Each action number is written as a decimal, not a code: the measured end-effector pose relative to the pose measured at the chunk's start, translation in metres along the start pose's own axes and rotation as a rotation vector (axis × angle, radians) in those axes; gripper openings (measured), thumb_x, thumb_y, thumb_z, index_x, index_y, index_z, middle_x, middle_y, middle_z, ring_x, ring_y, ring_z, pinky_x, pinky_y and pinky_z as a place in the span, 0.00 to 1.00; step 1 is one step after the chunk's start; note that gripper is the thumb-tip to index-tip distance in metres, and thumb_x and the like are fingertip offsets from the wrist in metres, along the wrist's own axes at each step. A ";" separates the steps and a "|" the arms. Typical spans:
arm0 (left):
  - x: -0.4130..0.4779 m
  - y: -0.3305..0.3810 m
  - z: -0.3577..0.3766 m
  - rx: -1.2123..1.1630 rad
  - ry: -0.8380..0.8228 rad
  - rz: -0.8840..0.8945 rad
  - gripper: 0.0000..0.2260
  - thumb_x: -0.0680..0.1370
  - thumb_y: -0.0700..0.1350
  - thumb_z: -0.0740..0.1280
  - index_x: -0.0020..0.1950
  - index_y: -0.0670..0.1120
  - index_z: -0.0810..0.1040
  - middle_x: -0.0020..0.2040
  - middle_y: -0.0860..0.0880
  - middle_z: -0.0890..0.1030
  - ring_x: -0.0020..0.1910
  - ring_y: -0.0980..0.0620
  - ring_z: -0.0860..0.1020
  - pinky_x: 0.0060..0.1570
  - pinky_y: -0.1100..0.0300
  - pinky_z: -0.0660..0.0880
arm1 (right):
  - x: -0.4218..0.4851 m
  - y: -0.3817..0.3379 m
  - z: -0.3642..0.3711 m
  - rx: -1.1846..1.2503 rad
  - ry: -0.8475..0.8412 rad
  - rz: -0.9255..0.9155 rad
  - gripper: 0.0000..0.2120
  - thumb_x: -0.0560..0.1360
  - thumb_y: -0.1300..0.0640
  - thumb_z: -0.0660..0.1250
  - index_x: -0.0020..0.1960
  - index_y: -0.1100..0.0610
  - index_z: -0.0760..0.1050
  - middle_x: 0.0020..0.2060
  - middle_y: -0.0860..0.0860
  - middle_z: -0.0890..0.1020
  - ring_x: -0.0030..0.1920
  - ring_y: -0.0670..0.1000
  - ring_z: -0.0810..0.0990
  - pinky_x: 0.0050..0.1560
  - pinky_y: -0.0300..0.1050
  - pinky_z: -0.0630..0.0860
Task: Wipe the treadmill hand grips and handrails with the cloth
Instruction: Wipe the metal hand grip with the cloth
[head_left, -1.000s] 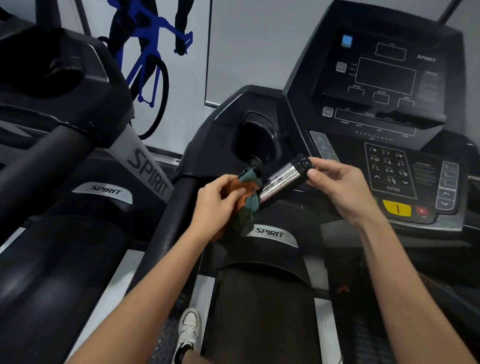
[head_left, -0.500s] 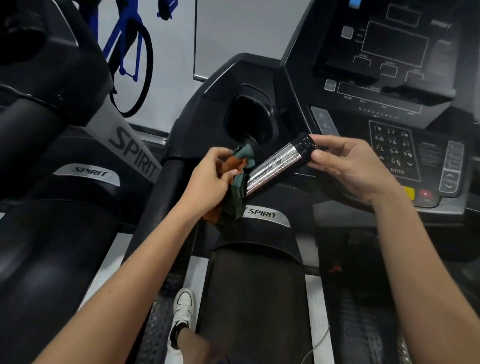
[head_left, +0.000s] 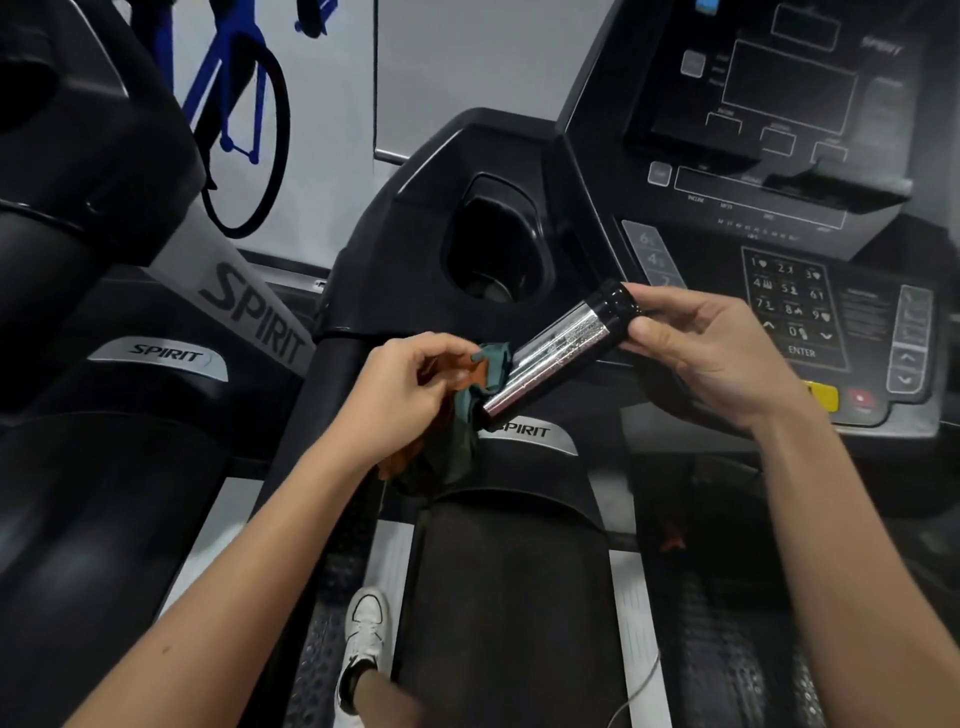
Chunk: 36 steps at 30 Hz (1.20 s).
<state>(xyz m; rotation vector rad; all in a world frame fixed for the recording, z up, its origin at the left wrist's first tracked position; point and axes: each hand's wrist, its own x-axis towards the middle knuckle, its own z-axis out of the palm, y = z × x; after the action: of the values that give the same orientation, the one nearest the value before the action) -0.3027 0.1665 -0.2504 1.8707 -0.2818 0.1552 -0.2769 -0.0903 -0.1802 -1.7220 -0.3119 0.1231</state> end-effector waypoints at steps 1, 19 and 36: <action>0.003 0.005 0.004 -0.016 0.003 0.020 0.17 0.74 0.33 0.68 0.46 0.58 0.78 0.45 0.58 0.81 0.48 0.62 0.79 0.53 0.67 0.72 | 0.000 0.000 0.000 -0.002 -0.002 0.001 0.27 0.54 0.42 0.80 0.51 0.50 0.83 0.50 0.51 0.84 0.53 0.52 0.81 0.52 0.40 0.78; -0.001 -0.003 -0.018 0.109 -0.184 0.174 0.21 0.68 0.32 0.73 0.57 0.49 0.79 0.52 0.61 0.78 0.54 0.68 0.75 0.56 0.74 0.69 | 0.000 0.002 0.003 0.056 0.012 0.005 0.27 0.52 0.41 0.80 0.49 0.49 0.83 0.47 0.49 0.85 0.50 0.48 0.82 0.51 0.38 0.78; 0.016 0.001 0.000 -0.037 -0.151 0.087 0.18 0.74 0.27 0.63 0.43 0.51 0.78 0.40 0.48 0.81 0.42 0.57 0.78 0.49 0.61 0.75 | -0.001 0.005 0.004 0.058 0.052 0.007 0.33 0.52 0.41 0.80 0.54 0.53 0.80 0.51 0.52 0.84 0.53 0.51 0.81 0.52 0.40 0.78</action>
<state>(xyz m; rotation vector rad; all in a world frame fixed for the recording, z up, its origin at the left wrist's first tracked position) -0.2878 0.1643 -0.2462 1.8371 -0.4677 0.0670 -0.2781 -0.0875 -0.1862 -1.6662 -0.2614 0.0913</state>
